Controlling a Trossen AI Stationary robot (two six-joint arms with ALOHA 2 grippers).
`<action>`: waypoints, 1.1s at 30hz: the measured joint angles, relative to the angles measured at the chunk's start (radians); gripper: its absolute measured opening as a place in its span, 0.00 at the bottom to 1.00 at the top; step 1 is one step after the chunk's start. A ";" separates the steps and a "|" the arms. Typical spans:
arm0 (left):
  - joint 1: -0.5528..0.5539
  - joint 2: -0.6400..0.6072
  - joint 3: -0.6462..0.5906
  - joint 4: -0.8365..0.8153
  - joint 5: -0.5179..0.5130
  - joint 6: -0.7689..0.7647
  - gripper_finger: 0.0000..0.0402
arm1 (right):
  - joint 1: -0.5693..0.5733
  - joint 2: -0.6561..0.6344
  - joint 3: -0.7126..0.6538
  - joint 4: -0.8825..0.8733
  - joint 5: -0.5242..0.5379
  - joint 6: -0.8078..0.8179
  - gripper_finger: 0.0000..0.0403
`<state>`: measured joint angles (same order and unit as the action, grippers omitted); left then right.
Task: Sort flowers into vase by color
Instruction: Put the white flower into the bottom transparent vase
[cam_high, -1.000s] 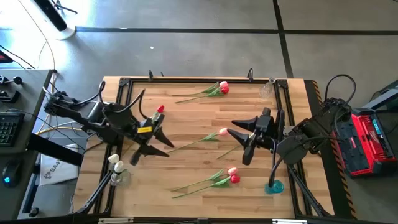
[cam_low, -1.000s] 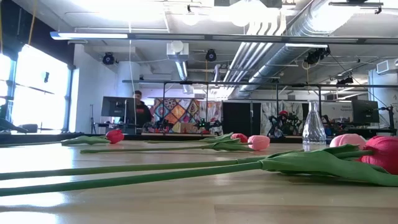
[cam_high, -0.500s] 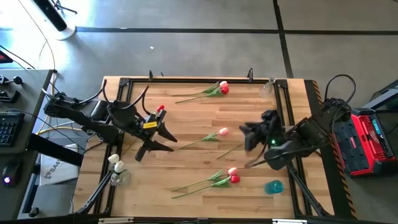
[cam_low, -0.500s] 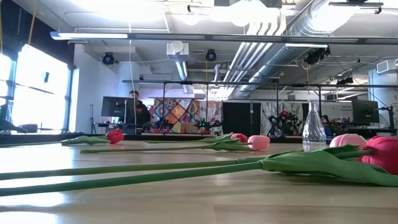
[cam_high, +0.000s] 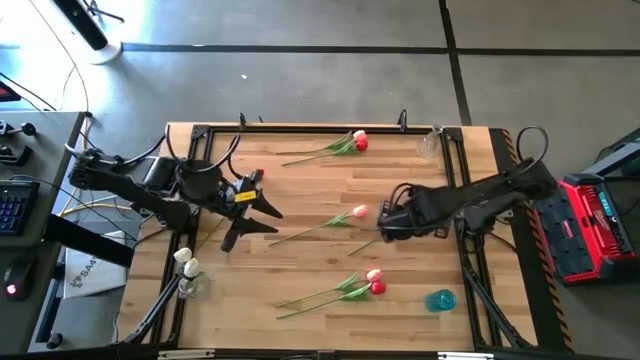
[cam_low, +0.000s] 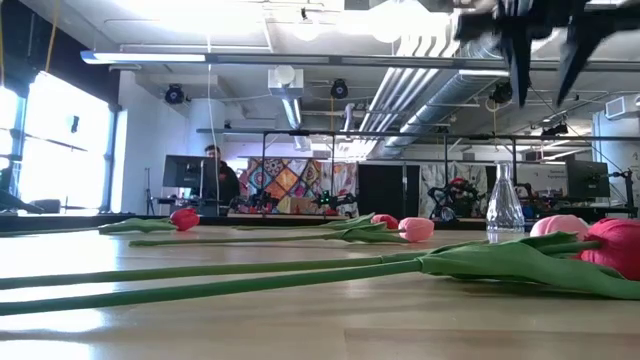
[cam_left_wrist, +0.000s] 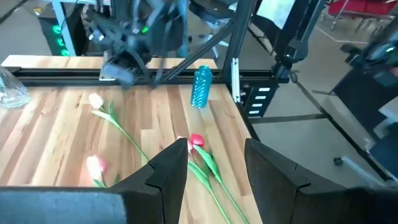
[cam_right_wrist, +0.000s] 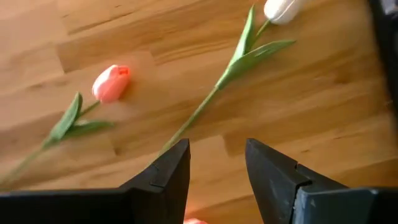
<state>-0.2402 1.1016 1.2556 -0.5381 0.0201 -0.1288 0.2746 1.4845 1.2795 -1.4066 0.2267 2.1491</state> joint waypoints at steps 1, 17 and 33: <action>0.005 -0.003 0.001 -0.009 0.001 0.000 0.37 | -0.014 0.000 -0.025 0.033 -0.004 0.006 0.36; 0.069 -0.010 0.001 -0.184 0.083 0.087 0.37 | -0.260 0.000 -0.360 0.318 -0.200 -0.003 0.36; 0.124 -0.010 0.000 -0.228 0.109 0.089 0.37 | -0.366 -0.001 -0.572 0.567 -0.207 -0.003 0.36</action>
<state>-0.1161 1.0916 1.2560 -0.7662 0.1291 -0.0402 -0.0911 1.4834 0.7075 -0.8399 0.0200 2.1464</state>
